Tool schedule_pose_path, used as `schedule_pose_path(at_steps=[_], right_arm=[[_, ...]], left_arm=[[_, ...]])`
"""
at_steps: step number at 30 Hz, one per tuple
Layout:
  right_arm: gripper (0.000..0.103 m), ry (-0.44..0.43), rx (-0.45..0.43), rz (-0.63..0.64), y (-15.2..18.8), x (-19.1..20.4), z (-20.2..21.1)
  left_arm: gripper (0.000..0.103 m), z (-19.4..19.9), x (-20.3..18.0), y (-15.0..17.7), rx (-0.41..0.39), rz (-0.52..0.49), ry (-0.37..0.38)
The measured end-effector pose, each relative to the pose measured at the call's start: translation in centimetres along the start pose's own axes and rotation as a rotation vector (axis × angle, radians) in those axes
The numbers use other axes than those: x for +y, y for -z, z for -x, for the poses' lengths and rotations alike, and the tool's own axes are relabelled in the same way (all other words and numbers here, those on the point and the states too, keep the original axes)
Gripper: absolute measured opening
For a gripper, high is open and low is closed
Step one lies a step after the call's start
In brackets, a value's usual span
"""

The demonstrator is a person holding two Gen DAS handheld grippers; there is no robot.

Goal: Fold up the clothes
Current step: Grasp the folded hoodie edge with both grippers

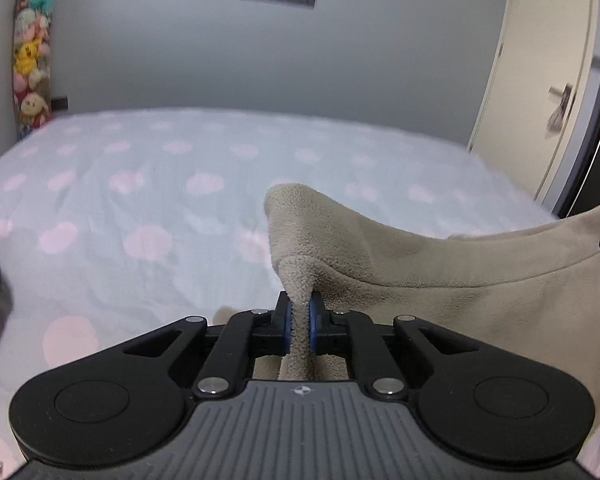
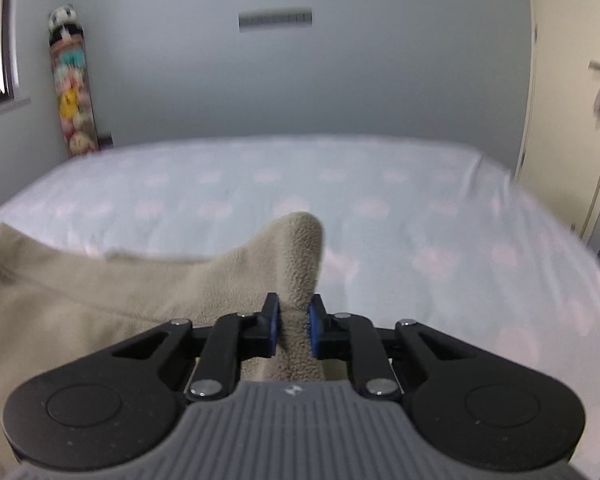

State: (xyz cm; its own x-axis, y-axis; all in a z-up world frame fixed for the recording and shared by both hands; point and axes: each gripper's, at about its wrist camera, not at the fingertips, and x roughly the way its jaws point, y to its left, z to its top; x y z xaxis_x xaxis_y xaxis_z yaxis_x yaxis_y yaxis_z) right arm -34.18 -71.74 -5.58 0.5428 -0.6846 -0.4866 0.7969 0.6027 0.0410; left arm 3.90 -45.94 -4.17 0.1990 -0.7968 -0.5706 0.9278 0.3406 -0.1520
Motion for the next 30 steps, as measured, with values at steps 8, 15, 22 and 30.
schedule_pose_path(at_steps=[8, 15, 22, 30], right_arm=[[0.016, 0.015, -0.109, 0.057, -5.7, -0.2, 2.8], [0.016, 0.021, 0.068, -0.007, -3.5, -0.4, -8.2], [0.016, 0.040, 0.226, -0.107, 0.9, -2.1, -14.3], [0.021, 0.068, 0.323, -0.126, 3.5, -1.5, -18.1]], left_arm=[[0.006, 1.8, 0.1, -3.2, -0.067, 0.016, -0.011], [0.006, -7.1, 2.3, -2.3, 0.101, 0.034, -0.080], [0.006, -13.0, 3.7, 0.4, 0.227, 0.076, -0.111], [0.007, -14.3, 3.0, 1.7, 0.260, 0.065, -0.155]])
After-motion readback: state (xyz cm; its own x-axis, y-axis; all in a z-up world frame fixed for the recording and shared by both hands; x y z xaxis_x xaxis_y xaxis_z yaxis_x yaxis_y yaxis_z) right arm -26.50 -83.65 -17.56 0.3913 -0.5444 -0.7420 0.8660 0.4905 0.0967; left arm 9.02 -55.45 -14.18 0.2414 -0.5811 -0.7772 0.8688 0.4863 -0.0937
